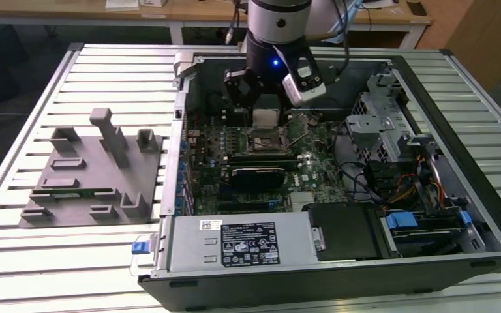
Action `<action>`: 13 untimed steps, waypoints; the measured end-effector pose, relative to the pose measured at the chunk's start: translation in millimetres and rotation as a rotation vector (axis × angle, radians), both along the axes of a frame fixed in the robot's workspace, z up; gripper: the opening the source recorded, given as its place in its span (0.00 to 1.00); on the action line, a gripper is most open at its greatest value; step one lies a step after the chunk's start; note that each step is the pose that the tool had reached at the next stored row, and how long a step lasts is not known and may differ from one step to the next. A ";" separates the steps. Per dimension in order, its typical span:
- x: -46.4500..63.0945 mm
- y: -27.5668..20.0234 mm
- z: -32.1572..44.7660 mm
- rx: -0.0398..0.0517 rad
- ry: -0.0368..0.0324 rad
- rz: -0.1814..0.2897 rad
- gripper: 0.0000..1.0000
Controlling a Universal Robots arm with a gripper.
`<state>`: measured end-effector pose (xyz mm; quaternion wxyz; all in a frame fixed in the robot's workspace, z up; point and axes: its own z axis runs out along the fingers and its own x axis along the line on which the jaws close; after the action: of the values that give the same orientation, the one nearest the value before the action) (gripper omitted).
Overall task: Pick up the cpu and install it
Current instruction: 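Pick up the cpu and move it towards the insertion slot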
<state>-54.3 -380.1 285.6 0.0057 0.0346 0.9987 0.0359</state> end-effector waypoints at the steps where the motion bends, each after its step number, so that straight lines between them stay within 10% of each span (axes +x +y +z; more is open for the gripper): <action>1: 0.0 1.3 -1.5 0.0001 -0.0004 0.000 0.55; 13: 1.9 15.9 -21.2 0.0001 -0.0013 0.005 0.55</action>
<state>-52.3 -364.3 264.4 0.0063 0.0321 0.9988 0.0360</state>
